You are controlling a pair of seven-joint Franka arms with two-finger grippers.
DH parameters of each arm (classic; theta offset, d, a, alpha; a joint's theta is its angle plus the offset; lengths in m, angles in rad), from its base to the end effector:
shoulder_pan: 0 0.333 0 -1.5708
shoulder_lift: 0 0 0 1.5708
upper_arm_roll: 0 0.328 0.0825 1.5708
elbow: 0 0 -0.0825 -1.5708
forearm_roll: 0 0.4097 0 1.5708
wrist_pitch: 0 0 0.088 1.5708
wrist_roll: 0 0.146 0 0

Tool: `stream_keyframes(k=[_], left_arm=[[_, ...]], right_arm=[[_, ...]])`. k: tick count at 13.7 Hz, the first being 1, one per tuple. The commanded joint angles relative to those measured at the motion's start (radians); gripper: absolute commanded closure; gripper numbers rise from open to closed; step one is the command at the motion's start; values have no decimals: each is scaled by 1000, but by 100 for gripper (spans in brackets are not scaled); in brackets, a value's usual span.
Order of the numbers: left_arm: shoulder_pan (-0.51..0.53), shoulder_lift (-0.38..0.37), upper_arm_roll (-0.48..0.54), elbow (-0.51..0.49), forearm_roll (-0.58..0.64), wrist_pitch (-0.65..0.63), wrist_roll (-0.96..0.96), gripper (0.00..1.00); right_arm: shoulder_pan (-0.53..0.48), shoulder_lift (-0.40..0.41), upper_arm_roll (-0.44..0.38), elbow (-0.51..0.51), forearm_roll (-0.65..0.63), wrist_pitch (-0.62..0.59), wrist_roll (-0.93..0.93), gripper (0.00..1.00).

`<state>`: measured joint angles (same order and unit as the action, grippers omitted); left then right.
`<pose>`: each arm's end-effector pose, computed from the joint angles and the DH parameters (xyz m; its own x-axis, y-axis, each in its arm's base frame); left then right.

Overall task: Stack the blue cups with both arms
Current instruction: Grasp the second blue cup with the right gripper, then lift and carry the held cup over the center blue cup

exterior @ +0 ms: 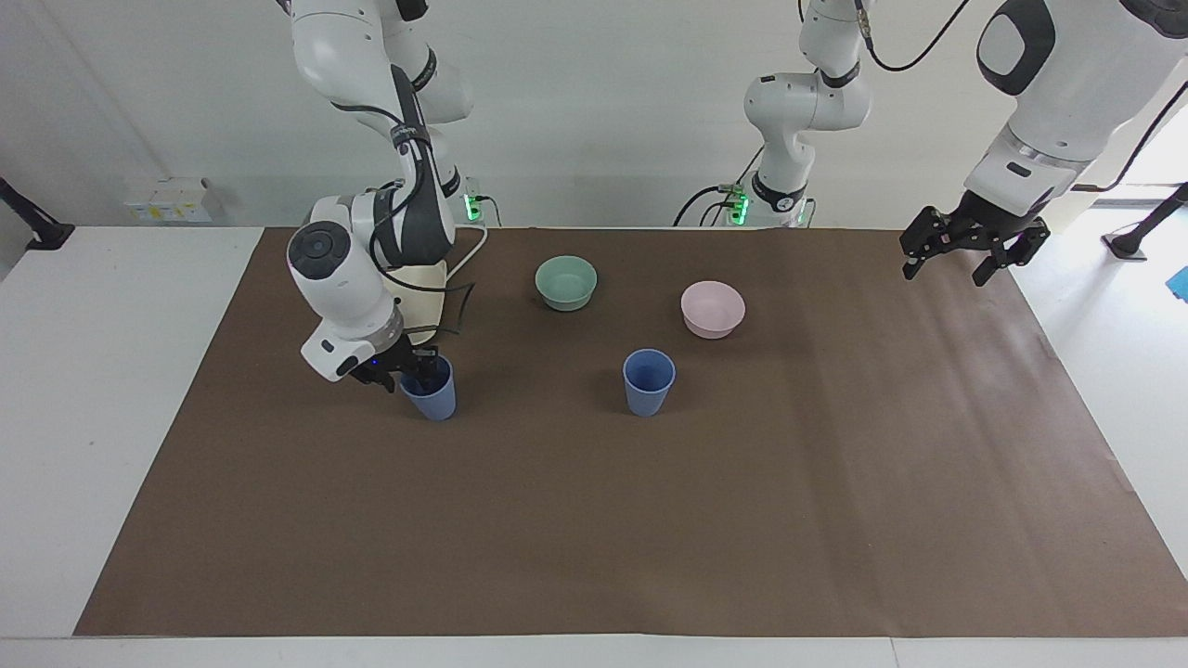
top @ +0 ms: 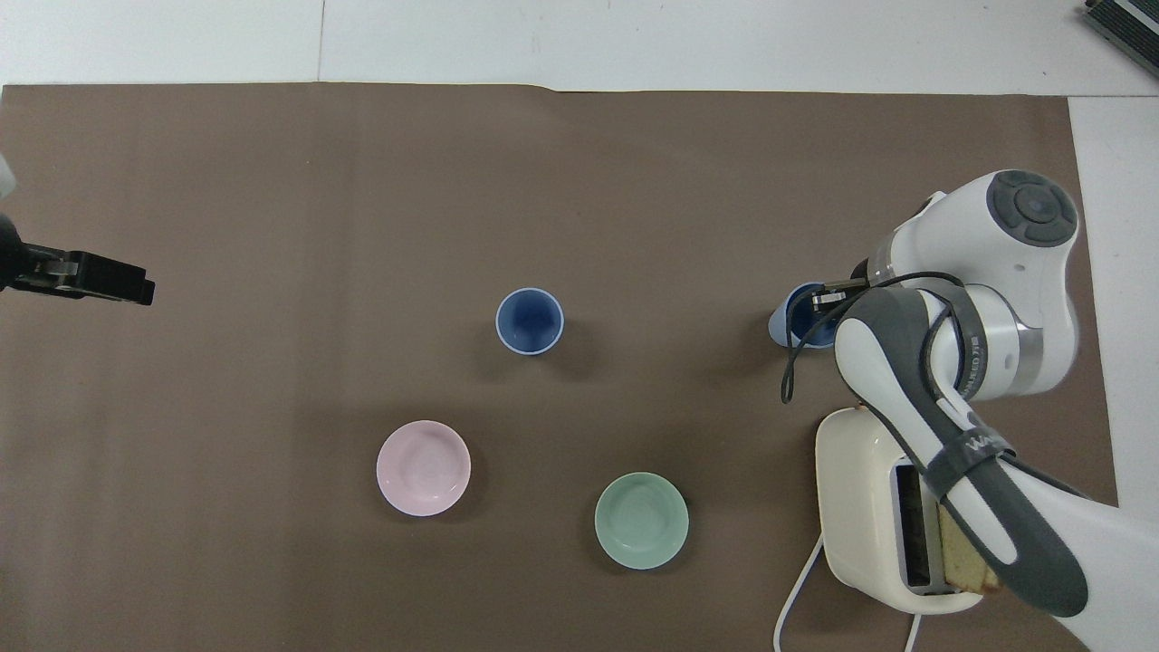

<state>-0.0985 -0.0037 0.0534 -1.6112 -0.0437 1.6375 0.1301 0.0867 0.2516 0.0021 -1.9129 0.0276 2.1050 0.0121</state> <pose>0.5852 -0.0325 0.5856 0.9846 -0.1713 0.0354 -0.1726 -0.9842 0.0396 0.6238 0.0577 0.3184 0.9963 0.0624 -0.0599 0.0612 -0.9979 -0.0227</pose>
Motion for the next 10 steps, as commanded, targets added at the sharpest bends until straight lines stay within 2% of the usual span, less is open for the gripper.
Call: stream_keyframes(k=[1, 4, 8, 10], left_arm=[[-4, -27, -7, -27, 19, -10, 5, 0], [10, -51, -9, -27, 19, -10, 11, 0], [5, -53, -6, -29, 21, -15, 5, 0], [6, -53, -6, -29, 21, -15, 5, 0]], right_arm=[[-5, 1, 4, 8, 6, 6, -6, 100], [-5, -2, 4, 66, 8, -58, 0, 100], [-2, -15, 29, 214, 9, -233, 37, 100], [-2, -11, 45, 291, 8, -273, 55, 100]])
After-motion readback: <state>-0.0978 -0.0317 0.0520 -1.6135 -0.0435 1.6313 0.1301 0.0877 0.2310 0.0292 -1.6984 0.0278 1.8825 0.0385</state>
